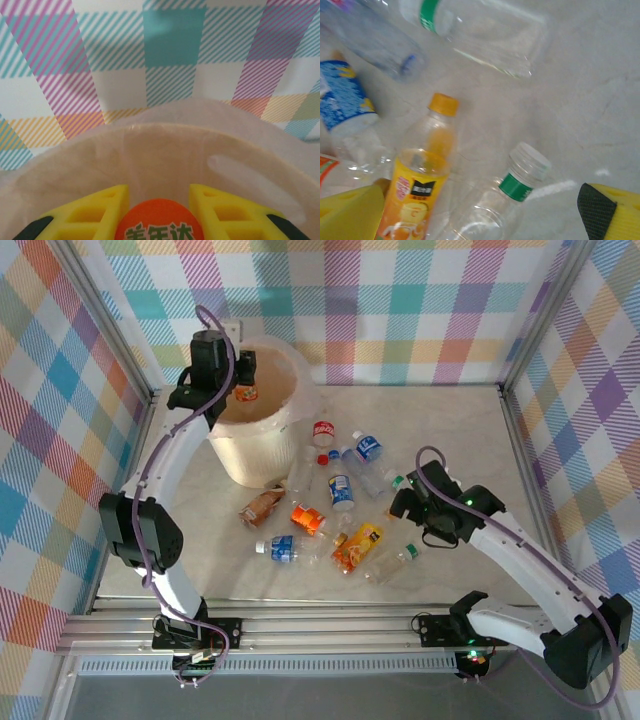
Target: Put the plastic bottles in the bin
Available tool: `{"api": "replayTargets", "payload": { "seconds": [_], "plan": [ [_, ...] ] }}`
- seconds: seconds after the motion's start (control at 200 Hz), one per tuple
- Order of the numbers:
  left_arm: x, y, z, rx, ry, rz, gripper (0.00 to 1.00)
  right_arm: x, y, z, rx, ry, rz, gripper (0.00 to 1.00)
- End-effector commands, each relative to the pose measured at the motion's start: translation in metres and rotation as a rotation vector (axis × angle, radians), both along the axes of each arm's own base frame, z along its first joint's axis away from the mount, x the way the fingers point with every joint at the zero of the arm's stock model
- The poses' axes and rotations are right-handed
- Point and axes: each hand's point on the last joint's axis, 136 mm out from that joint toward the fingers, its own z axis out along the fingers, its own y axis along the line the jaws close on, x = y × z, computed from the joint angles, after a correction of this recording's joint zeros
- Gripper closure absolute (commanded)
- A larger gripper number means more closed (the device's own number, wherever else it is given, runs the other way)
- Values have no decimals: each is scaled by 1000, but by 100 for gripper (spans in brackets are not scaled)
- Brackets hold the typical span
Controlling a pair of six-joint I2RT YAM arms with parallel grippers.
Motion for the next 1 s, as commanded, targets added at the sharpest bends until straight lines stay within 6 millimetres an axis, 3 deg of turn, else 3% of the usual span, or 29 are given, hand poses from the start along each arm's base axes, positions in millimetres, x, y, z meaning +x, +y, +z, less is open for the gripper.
{"api": "replayTargets", "payload": {
  "seconds": [0.0, 0.33, 0.565, 0.72, 0.995],
  "plan": [
    [9, 6, -2, -30, -36, 11, 85, -21, -2, -19, 44, 101, -68, 0],
    [19, 11, -56, -50, 70, 26, 75, -53, 13, -63, 201, 240, -141, 0],
    [25, 9, -79, -63, 119, 27, 59, -61, 27, -75, 296, 268, -159, 0],
    [24, 9, -79, -64, 124, 30, 45, -65, 35, -80, 334, 291, -154, 0],
    [10, 15, -55, -65, 94, 43, 22, -67, 46, -84, 346, 319, -136, 0]
  ]
}}
